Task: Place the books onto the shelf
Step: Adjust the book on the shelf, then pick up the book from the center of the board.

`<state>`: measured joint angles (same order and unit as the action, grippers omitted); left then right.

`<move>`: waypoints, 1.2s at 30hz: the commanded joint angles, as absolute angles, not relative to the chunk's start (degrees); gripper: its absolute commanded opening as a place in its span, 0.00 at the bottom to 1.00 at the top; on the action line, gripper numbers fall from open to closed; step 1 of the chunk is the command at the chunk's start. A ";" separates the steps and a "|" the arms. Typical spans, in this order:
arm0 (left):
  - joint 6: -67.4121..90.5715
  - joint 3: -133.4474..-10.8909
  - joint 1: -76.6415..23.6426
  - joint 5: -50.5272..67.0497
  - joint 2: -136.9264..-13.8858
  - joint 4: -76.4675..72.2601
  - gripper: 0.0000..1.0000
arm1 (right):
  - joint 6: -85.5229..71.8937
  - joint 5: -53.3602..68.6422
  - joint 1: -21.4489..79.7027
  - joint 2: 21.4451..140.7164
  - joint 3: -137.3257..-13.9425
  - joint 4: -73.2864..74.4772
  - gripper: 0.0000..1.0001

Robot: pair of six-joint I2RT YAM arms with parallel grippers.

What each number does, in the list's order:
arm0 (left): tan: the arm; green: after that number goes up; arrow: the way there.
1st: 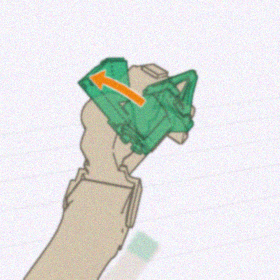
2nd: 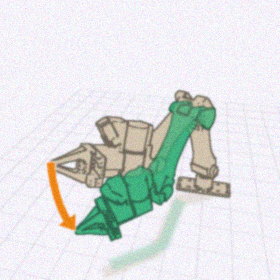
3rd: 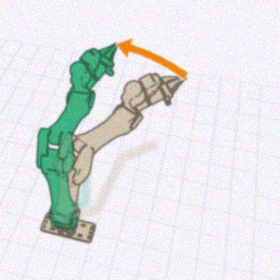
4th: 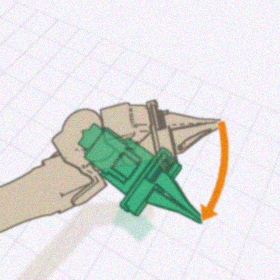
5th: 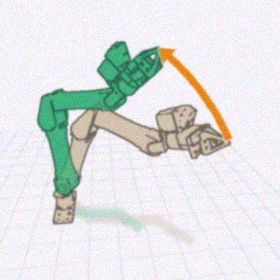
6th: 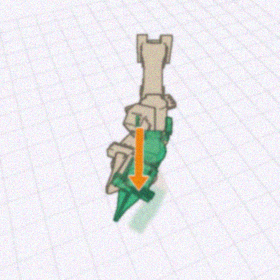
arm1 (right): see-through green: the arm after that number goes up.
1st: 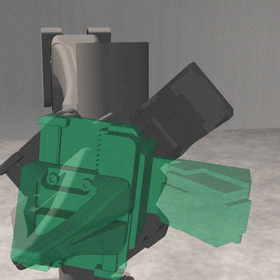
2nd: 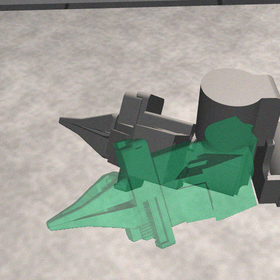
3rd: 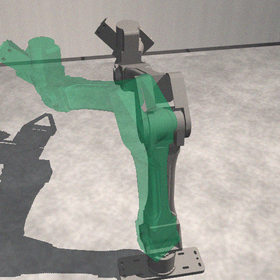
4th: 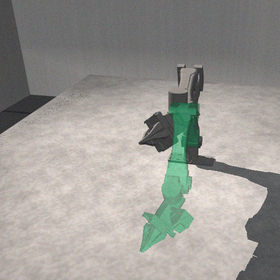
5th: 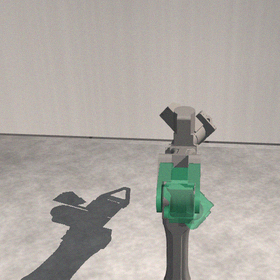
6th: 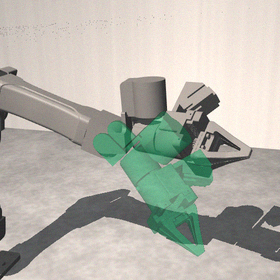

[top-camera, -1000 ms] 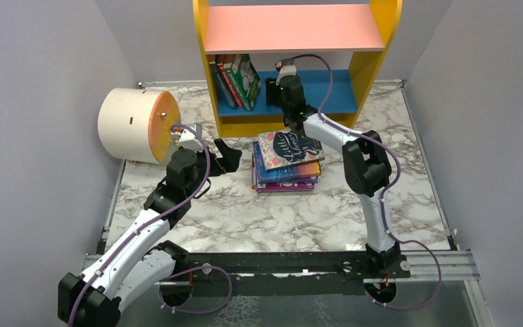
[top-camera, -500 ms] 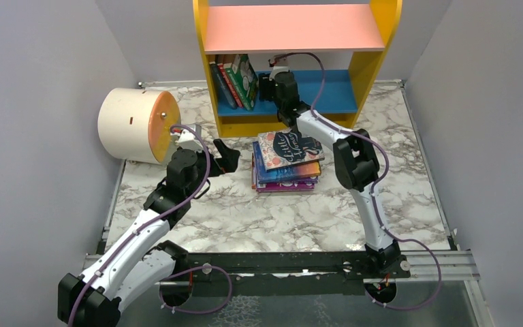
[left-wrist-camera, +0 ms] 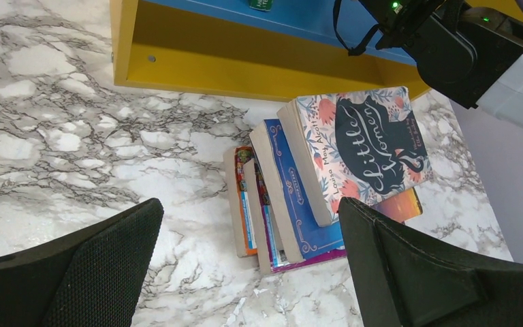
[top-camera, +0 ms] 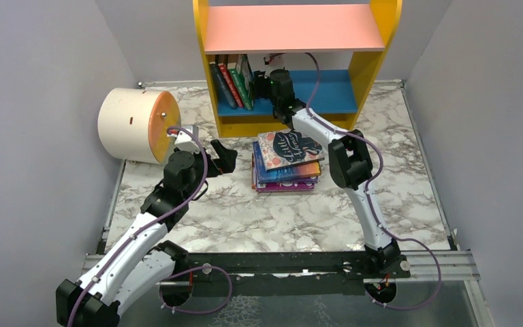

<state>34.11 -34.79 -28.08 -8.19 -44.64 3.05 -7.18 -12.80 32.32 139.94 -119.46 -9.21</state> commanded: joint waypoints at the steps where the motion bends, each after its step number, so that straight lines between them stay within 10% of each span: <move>1: 33.31 -34.45 -27.74 -9.43 -43.57 3.95 0.99 | -8.00 -14.14 33.49 141.50 -120.78 -5.57 0.59; 36: 39.90 -31.32 -27.70 3.47 -53.18 -9.20 0.99 | -14.35 -23.79 31.61 98.72 -73.94 -5.62 0.59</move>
<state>36.88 -32.38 -27.81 -2.57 -50.92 -2.17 -11.42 -21.85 31.86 107.53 -79.18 -9.74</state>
